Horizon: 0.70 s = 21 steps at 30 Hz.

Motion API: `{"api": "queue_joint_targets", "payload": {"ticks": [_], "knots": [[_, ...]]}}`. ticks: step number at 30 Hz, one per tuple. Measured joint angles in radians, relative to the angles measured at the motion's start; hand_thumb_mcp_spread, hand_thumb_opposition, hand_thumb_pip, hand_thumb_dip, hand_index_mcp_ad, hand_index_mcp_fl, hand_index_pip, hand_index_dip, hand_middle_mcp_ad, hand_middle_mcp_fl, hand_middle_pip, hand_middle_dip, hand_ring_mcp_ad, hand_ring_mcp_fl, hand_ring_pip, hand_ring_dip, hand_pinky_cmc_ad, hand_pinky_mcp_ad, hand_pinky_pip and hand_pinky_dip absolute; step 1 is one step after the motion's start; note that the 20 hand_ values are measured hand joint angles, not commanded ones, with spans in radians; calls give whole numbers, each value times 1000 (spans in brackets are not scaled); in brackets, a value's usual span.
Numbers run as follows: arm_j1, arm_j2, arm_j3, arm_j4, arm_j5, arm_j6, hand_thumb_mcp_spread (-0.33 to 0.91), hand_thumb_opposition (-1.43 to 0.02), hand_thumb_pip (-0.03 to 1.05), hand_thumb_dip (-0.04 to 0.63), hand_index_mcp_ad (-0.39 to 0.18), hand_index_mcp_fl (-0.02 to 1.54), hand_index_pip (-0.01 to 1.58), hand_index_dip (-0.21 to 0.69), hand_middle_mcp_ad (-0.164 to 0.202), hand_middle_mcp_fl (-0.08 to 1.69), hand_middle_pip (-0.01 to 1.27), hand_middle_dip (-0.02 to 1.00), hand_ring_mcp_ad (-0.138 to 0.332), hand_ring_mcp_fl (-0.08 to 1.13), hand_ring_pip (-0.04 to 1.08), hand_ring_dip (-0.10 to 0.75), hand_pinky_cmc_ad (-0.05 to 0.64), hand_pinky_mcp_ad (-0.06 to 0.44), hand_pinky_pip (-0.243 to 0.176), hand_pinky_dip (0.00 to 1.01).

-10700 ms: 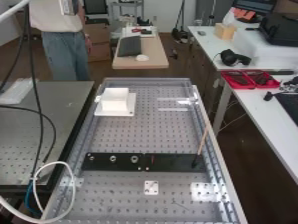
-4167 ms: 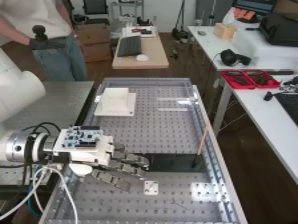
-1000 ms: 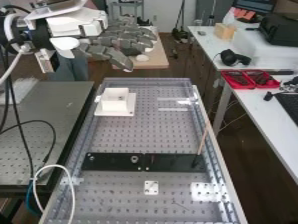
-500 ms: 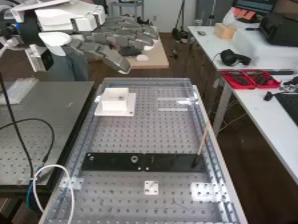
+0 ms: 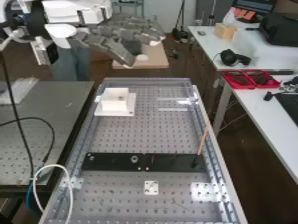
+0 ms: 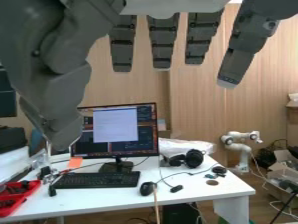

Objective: Grab the larger nut and place it in the white container

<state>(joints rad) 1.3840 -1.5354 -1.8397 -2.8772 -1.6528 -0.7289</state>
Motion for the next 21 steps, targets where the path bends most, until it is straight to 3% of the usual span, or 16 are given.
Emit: {"api": "queue_joint_targets", "payload": {"ticks": [8, 21], "knots": [[22, -10, 14, -13, 60, -4, 192, -820, 667, 176, -140, 42, 318, -63, 75, 24, 138, 239, 155, 0, 101, 133, 346, 309, -105, 733], [50, -18, 42, -43, 55, -19, 201, -820, 646, 173, -148, 42, 305, -30, 75, 21, 138, 236, 155, -2, 94, 138, 363, 309, -105, 719]]}}
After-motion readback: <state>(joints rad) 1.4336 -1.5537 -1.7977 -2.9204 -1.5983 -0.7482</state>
